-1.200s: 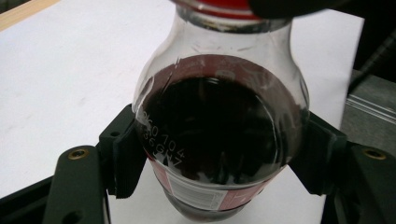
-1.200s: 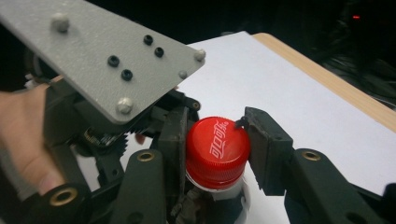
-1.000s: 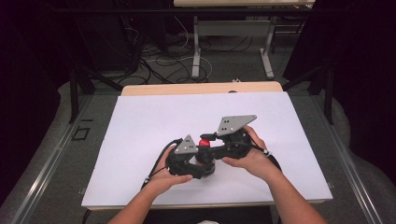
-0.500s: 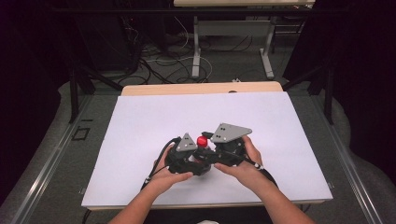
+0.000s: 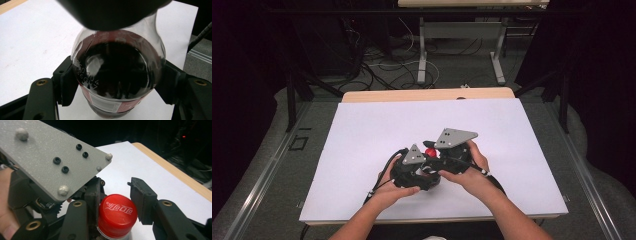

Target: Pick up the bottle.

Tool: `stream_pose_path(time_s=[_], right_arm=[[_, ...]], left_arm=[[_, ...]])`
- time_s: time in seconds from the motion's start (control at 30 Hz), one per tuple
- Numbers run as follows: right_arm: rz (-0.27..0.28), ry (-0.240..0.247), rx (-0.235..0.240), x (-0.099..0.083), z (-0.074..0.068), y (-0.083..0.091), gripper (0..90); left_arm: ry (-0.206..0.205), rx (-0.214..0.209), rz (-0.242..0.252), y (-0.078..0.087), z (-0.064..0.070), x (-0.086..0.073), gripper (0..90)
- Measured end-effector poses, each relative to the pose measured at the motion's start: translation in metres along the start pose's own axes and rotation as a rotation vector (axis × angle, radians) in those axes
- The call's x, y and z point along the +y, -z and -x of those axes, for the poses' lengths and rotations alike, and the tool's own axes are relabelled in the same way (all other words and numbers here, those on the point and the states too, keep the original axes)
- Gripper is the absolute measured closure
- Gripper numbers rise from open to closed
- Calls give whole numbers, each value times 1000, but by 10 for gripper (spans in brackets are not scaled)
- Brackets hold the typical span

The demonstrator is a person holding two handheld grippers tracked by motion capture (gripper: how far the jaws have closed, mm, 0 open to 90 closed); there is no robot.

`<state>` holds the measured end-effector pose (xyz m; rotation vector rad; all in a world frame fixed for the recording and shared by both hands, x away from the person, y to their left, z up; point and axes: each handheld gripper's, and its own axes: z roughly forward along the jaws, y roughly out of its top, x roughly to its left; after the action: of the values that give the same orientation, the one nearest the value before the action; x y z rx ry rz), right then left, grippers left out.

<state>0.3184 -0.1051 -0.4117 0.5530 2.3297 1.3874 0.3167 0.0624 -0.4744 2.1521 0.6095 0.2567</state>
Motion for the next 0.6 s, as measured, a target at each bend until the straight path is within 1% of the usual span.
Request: stream_pose_path(time_s=[0.03,0.07,0.1,0.13,0.17,0.2,0.23,0.33,0.37,0.4,0.43,0.47,0.5,0.53,0.6], right_arm=[[0,0,0,0,0,0,608],[-5,3,17,0,2,0,610],[-2,11,50,-1,5,1,611],[-8,20,73,0,8,2,611],[-7,20,90,-1,12,3,612],[-7,20,90,-1,12,3,612],[5,2,118,-1,16,4,612],[2,14,131,0,18,6,610],[2,14,131,0,18,6,610],[5,2,122,0,15,5,605],[5,2,122,0,15,5,605],[11,12,109,0,14,4,583],[27,-7,86,0,10,5,526],[27,-7,86,0,10,5,526],[34,1,46,1,6,7,506]], left_arm=[[-2,1,4,0,0,0,303],[-1,-2,3,0,-1,0,303],[-10,-6,-1,0,-1,0,303],[-12,-17,-7,0,-1,0,303],[-12,-17,-7,0,-1,0,303],[2,-22,2,0,1,0,303],[-11,-29,-3,1,0,1,304],[-8,-22,12,1,1,1,304],[-10,-21,11,1,1,1,304],[-13,-29,-3,2,0,1,304],[-13,-17,9,1,1,1,304],[-8,-25,-3,2,0,1,304],[-7,-29,-4,2,-1,1,304],[2,-24,2,2,-1,1,304],[5,-17,6,3,-2,1,304]])
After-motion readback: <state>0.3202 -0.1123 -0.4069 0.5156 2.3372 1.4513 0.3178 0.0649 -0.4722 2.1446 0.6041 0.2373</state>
